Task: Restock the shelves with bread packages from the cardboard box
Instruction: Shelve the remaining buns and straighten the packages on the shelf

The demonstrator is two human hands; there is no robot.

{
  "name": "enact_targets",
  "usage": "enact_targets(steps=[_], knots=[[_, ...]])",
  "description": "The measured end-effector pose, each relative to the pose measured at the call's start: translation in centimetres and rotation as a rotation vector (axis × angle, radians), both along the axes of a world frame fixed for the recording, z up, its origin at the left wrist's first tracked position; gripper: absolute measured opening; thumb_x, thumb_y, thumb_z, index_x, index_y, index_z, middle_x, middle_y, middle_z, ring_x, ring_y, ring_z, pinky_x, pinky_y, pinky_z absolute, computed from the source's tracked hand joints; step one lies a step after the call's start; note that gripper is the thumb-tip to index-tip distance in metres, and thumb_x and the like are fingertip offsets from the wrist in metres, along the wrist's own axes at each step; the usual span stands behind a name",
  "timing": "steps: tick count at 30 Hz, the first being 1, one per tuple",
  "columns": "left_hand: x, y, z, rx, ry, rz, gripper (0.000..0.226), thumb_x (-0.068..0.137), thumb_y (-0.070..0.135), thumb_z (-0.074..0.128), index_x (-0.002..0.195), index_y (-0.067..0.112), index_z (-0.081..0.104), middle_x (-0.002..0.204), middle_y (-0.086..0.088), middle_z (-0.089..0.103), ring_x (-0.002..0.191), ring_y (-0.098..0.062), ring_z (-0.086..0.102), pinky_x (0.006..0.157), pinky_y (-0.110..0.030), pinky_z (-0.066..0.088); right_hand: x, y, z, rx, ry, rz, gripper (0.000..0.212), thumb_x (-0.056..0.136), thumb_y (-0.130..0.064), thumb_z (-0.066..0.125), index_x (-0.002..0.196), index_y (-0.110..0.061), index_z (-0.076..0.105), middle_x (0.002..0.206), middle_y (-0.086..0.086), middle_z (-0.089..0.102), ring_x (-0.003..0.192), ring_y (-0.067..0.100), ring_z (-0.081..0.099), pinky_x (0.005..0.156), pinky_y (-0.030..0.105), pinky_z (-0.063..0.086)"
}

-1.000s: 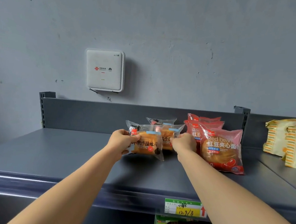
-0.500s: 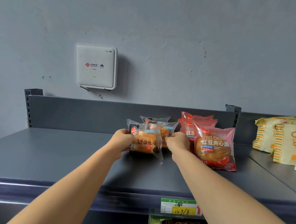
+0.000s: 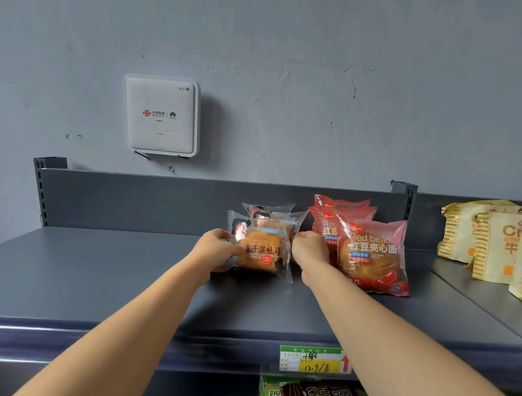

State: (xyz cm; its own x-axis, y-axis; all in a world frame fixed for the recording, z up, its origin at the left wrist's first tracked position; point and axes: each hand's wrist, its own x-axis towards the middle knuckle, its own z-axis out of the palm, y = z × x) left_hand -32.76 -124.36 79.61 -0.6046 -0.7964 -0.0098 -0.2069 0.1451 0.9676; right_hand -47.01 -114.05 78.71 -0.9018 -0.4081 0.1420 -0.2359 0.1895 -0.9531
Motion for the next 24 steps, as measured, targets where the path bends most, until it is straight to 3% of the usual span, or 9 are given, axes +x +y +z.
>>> enact_targets(steps=[3,7,11,15,19,21,24], knots=[[0.1,0.3,0.1,0.005,0.005,-0.004,0.04,0.086,0.019,0.071,0.119,0.016,0.05,0.094,-0.003,0.059,0.078,-0.015,0.06,0.065,-0.026,0.056,0.2,0.2,0.2,0.005,-0.007,0.015,0.029,0.097,-0.014,0.042,0.119,-0.008,0.061,0.115,0.01,0.063,0.096,0.025,0.055,0.066,0.027,0.04],[0.2,0.5,0.0,-0.028,-0.007,-0.005,0.047,0.085,0.021,0.072,0.125,0.013,0.05,0.112,-0.011,0.062,0.086,-0.02,0.061,0.07,-0.029,0.056,0.6,0.5,0.4,0.014,-0.007,0.036,0.03,0.098,-0.017,0.039,0.116,-0.009,0.062,0.112,0.009,0.064,0.099,0.024,0.058,0.072,0.03,0.045],[0.7,0.7,0.0,-0.077,-0.013,0.006,0.058,0.084,0.023,0.073,0.134,0.012,0.046,0.115,-0.01,0.06,0.089,-0.02,0.06,0.065,-0.027,0.053,1.0,1.1,0.4,0.033,0.014,0.045,0.031,0.098,-0.017,0.036,0.114,-0.009,0.062,0.111,0.01,0.064,0.098,0.025,0.057,0.069,0.029,0.041],[1.1,0.9,-0.1,-0.185,-0.059,0.04,0.059,0.084,0.025,0.072,0.135,0.013,0.045,0.111,-0.004,0.054,0.09,-0.019,0.056,0.077,-0.031,0.051,1.9,2.0,0.7,0.045,0.062,0.033,0.032,0.097,-0.014,0.039,0.122,-0.012,0.059,0.12,0.007,0.061,0.099,0.022,0.053,0.076,0.03,0.04],[1.7,1.2,-0.3,-0.263,-0.107,0.049,0.062,0.082,0.027,0.073,0.136,0.014,0.044,0.123,-0.008,0.057,0.099,-0.025,0.059,0.09,-0.037,0.051,2.9,3.4,0.9,0.088,0.148,0.016,0.035,0.098,-0.016,0.044,0.132,-0.014,0.052,0.132,0.006,0.055,0.118,0.026,0.051,0.085,0.031,0.042],[2.0,1.5,-0.3,-0.29,-0.129,0.041,0.065,0.081,0.028,0.073,0.137,0.014,0.043,0.126,-0.009,0.057,0.108,-0.029,0.059,0.092,-0.039,0.051,3.5,4.2,1.0,0.113,0.184,0.008,0.037,0.097,-0.017,0.046,0.134,-0.015,0.051,0.134,0.005,0.054,0.118,0.025,0.051,0.082,0.029,0.042],[2.6,2.5,-0.2,-0.308,-0.146,0.005,0.068,0.079,0.034,0.075,0.136,0.014,0.043,0.122,-0.006,0.057,0.106,-0.025,0.057,0.086,-0.034,0.049,4.2,5.5,1.0,0.17,0.24,0.001,0.037,0.097,-0.019,0.047,0.134,-0.016,0.052,0.135,0.004,0.055,0.114,0.024,0.054,0.079,0.026,0.042]])
